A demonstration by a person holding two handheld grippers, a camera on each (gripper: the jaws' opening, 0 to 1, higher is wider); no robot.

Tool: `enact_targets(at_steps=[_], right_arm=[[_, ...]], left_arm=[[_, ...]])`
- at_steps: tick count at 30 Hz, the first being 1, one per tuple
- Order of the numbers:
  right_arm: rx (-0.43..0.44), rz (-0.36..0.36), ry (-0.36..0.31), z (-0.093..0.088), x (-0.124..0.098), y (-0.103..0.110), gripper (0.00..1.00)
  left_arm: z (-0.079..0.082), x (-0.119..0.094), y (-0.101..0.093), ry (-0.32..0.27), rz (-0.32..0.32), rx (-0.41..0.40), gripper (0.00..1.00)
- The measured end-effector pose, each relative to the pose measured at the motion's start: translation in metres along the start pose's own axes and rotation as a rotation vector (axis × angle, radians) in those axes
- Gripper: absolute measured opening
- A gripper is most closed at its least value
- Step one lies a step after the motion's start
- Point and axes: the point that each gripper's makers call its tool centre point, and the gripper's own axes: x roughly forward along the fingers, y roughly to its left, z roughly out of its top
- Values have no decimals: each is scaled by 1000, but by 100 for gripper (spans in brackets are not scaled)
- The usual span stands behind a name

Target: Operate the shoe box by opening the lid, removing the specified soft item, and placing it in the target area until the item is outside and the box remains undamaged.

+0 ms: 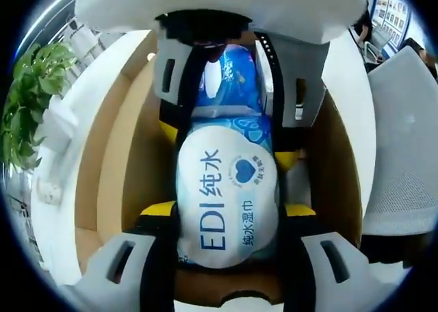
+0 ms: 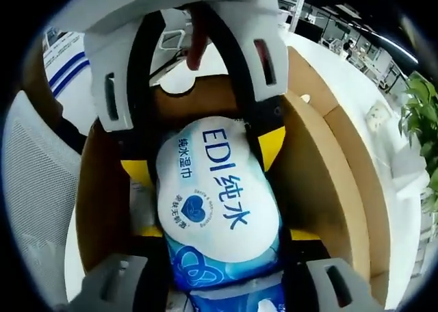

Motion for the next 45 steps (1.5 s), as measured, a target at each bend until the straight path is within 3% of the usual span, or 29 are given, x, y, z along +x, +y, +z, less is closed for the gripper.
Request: enact_targets(at_steps=[8,14,28,45], right_arm=[[-18,20,-11,-2,10,-2,65],[-21,23,-37,1,10,0,63],[15,47,-58,9,-8,8,55],[-6,29,-50,21,-40,14,54]], left_arm=[[3,9,-1,-19,-12,33,62],[8,13,-3,-100,-64,74,63],[12,-6,-17,-73,-129,89,59],[25,-33,-21,-99,-129,89,59]])
